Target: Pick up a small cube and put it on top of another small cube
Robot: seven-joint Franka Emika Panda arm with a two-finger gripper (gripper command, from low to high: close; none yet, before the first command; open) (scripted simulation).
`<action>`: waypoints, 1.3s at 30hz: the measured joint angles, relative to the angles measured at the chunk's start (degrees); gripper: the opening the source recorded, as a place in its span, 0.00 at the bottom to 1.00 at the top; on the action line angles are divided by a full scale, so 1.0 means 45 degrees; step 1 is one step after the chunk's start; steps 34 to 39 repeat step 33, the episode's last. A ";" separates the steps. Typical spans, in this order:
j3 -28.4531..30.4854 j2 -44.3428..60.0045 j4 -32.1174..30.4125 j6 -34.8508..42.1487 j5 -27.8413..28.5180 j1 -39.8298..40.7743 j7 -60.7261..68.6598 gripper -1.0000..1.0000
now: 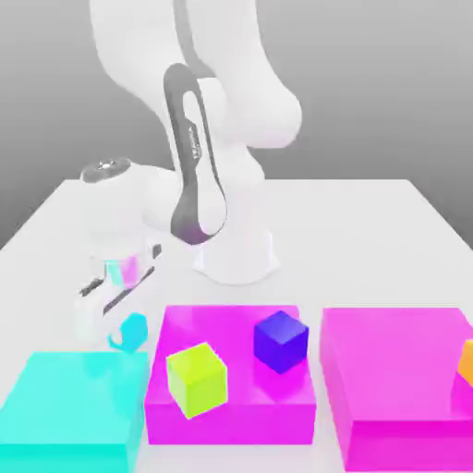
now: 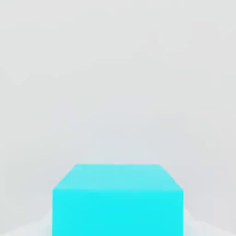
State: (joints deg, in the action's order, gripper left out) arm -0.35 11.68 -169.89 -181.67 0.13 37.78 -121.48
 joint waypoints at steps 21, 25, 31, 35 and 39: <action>-0.3886 -0.6913 0.1869 0.8541 -0.2266 -0.4166 -0.3850 0.00; -0.5045 -0.7374 0.2521 0.9681 -0.2742 -0.5359 -0.5094 0.00; -0.5651 -0.5299 0.2078 0.7208 -0.2271 -0.5196 -0.5738 1.00; -0.5651 -0.5299 0.2077 0.7207 -0.2271 -0.5196 -0.5739 1.00; -0.5651 -0.5299 0.2077 0.7207 -0.2271 -0.5196 -0.5739 1.00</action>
